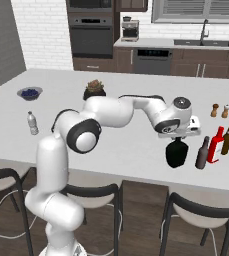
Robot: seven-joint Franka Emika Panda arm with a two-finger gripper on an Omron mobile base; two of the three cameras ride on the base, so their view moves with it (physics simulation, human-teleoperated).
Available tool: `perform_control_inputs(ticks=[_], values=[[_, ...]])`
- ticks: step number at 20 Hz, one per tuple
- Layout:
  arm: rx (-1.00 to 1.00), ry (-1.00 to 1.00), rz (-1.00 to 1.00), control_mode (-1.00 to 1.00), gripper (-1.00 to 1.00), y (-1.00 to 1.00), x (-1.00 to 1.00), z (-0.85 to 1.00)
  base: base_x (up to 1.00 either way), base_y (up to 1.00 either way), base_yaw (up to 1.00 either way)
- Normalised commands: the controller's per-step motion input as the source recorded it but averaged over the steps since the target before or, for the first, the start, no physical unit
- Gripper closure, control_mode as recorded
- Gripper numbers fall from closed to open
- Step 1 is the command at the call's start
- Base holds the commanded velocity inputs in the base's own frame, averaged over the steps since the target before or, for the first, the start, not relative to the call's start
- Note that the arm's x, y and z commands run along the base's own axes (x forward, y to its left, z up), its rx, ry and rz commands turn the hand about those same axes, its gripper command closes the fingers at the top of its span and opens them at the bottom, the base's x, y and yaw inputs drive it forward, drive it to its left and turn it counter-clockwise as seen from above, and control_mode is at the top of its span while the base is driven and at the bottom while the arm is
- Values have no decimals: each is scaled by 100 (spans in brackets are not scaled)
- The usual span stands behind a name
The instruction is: Move the plastic bottles in the middle to the plastics group, and the glass bottles in the middle to the glass group.
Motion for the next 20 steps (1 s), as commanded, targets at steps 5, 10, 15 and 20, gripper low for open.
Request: perform_control_inputs(ticks=[5,10,15,20], values=[[0,-6,3,-100,100,-19,10,-1,0,0,0],[0,1,0,-100,100,-14,4,0,0,0,0],[0,6,0,-100,100,-16,0,0,0,0,0],[0,3,0,-100,100,-2,0,-22,0,0,0]])
